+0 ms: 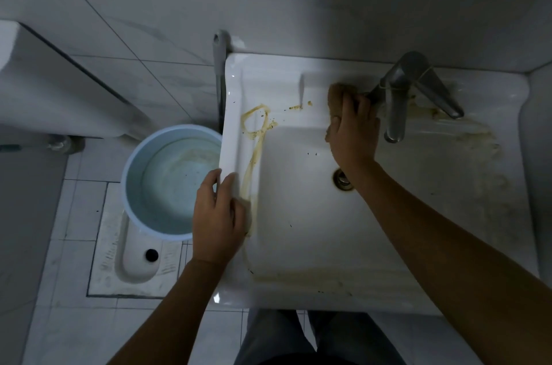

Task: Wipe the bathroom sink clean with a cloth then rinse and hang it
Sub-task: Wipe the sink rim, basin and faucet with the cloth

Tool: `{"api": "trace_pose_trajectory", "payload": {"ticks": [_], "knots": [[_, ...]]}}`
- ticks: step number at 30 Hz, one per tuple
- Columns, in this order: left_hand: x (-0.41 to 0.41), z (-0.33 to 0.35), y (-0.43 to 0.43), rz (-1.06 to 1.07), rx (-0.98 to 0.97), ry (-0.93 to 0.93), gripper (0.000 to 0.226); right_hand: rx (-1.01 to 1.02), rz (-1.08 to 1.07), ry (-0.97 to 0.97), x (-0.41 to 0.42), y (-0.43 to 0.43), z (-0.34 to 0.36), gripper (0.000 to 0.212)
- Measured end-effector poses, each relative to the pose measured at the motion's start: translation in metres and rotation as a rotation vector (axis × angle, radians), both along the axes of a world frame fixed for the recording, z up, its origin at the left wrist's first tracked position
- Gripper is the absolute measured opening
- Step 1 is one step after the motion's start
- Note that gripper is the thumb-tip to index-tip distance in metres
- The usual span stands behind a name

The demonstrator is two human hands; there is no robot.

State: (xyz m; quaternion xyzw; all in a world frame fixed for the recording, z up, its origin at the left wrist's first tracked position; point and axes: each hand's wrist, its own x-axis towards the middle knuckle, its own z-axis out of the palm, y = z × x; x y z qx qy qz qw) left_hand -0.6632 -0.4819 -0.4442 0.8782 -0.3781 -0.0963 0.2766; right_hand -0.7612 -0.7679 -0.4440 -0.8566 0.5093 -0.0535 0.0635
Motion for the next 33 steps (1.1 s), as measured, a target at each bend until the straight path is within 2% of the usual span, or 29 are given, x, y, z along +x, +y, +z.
{"api": "trace_pose_trajectory", "payload": {"ticks": [4,6,11,14,16,19,21,23,26,29,33], "knots": [[0.0,0.0,0.0,0.011,-0.013,0.002,0.041,0.031,-0.051,-0.046,0.03,0.012,-0.002,0.056],[0.0,0.0,0.0,0.015,-0.013,0.0,0.041,0.03,0.016,-0.08,0.041,0.024,-0.004,0.057],[-0.001,0.001,0.001,0.016,-0.012,-0.002,0.042,0.126,0.043,-0.323,0.055,0.05,-0.007,0.05],[0.0,-0.001,0.002,0.011,-0.016,-0.011,0.04,0.152,0.062,-0.387,0.052,0.054,-0.011,0.046],[-0.001,-0.002,0.002,0.009,-0.026,-0.026,0.039,0.154,0.175,-0.362,0.052,0.062,-0.011,0.046],[-0.001,-0.003,0.002,0.005,-0.036,-0.034,0.04,0.124,0.487,-0.253,0.057,0.084,-0.009,0.051],[0.0,-0.004,0.003,0.0,-0.03,-0.034,0.041,0.185,0.552,-0.226,0.06,0.084,-0.005,0.061],[0.0,-0.004,0.005,0.002,-0.028,-0.019,0.041,0.229,0.556,-0.219,0.06,0.074,0.001,0.067],[0.0,-0.002,0.006,-0.002,-0.024,0.017,0.041,0.171,0.457,-0.286,0.062,0.056,0.008,0.053],[-0.003,0.004,0.016,-0.034,0.005,0.003,0.043,0.142,0.38,-0.284,0.075,0.051,0.009,0.048],[-0.027,0.012,0.057,-0.074,0.035,-0.003,0.048,0.151,0.402,-0.309,0.091,0.087,-0.004,0.056]]}}
